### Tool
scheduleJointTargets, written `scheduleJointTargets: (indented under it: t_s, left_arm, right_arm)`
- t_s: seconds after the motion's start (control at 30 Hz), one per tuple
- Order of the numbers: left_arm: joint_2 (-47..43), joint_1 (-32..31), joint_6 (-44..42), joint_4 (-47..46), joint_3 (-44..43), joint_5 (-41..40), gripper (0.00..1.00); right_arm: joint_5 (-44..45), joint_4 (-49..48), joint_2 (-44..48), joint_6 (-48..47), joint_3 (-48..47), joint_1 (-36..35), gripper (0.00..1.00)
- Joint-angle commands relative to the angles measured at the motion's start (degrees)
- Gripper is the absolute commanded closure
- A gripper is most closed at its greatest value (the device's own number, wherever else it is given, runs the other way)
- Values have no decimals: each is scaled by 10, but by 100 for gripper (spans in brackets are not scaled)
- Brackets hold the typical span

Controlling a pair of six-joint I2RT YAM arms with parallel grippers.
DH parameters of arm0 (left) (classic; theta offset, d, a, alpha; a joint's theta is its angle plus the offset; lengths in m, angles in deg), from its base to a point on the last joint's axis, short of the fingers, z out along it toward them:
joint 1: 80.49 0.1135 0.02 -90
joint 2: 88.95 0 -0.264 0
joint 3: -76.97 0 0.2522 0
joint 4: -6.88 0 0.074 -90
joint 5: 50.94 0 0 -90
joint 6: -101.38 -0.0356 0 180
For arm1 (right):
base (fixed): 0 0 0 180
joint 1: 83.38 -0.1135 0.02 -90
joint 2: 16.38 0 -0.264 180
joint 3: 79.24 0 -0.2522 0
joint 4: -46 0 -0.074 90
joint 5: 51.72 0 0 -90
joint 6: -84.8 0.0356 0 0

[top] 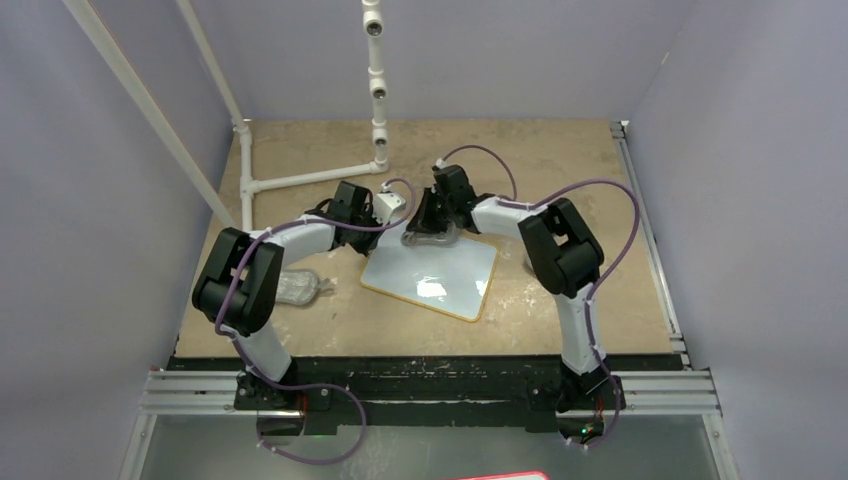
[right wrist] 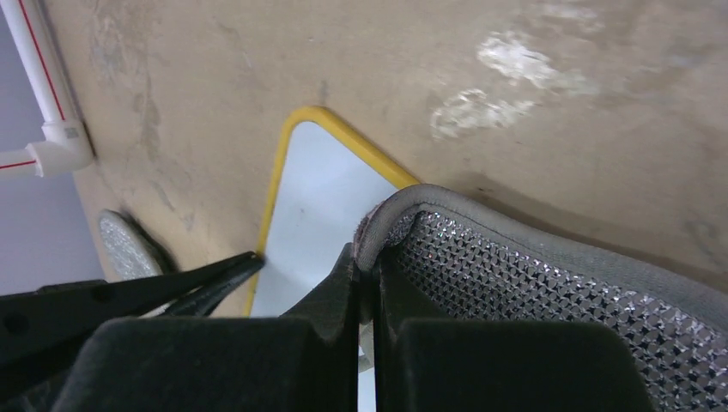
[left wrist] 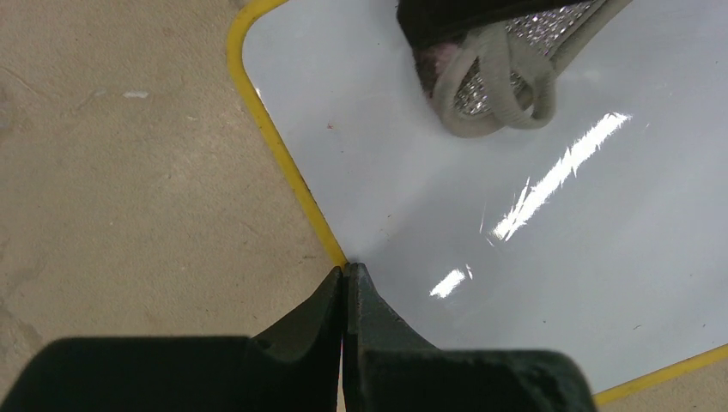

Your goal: Erase the whiteboard

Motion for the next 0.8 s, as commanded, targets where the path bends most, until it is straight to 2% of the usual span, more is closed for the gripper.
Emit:
scheduleJointTargets:
  t_s: [0.0,0.27,0.63,0.77]
  left_arm:
    - [16,1,-13,77,27,-16,100]
    - [18,1,-18,77,11,-18,100]
    - [-21,0,-45,122,-26,-6,100]
    - [-43,1,-67,157,-26,8,62]
  right_arm:
    - [-9,43,-28,16,-45,-4,100]
    - [3,48,101,11,48,108,100]
    - [72,74,88,3,23,145,100]
    - [92,91,82,3,4,146,97]
